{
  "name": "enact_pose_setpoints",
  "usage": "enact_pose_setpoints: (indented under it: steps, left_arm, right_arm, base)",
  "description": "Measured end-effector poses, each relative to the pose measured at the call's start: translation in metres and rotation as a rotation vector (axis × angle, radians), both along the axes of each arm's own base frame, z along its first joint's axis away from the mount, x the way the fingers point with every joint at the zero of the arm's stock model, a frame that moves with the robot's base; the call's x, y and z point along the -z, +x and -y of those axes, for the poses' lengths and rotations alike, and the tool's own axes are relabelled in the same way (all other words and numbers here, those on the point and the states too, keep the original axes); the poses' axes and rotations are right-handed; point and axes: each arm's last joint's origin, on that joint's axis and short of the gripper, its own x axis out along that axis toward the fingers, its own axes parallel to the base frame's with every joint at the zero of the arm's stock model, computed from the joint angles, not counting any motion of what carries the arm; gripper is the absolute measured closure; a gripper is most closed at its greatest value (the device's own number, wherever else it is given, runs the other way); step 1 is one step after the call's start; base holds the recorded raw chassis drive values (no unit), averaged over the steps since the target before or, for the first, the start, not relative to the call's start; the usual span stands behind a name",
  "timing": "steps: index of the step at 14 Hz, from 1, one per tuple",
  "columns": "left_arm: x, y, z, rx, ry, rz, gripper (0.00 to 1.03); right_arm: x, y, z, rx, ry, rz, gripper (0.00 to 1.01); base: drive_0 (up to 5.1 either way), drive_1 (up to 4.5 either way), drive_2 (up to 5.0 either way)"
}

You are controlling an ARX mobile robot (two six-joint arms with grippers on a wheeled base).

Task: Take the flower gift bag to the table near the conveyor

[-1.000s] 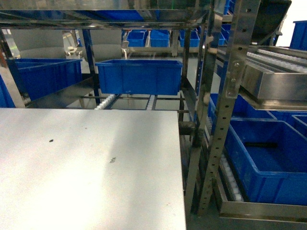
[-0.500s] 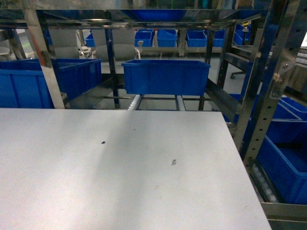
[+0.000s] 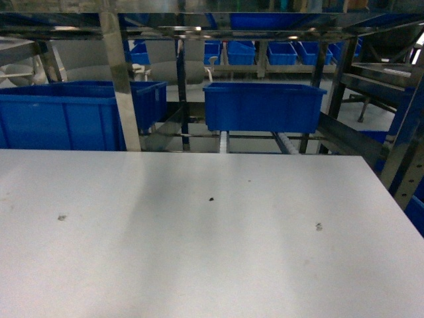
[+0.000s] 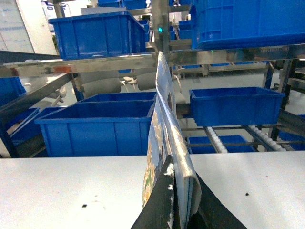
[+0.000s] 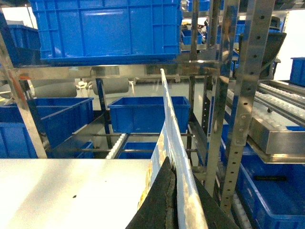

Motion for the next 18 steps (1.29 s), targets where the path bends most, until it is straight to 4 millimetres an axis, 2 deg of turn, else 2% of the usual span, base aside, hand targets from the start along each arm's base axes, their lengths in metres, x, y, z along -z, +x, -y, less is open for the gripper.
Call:
enact_pose_setpoints:
  steps: [15, 18]
  left_arm:
    - [0.0002, 0.0001, 0.0, 0.0, 0.0, -0.001, 1.01]
    - [0.0001, 0.0001, -0.0006, -0.009, 0.0, -0.001, 1.01]
  right_arm:
    - [-0.0001, 0.0001, 0.0, 0.0, 0.0, 0.001, 0.99]
    - [-0.0003, -0.0001, -0.0002, -0.007, -0.001, 0.003, 0.99]
  base:
    - [-4.9, 2.38, 2.4]
    - [0.0, 0.0, 0.0]
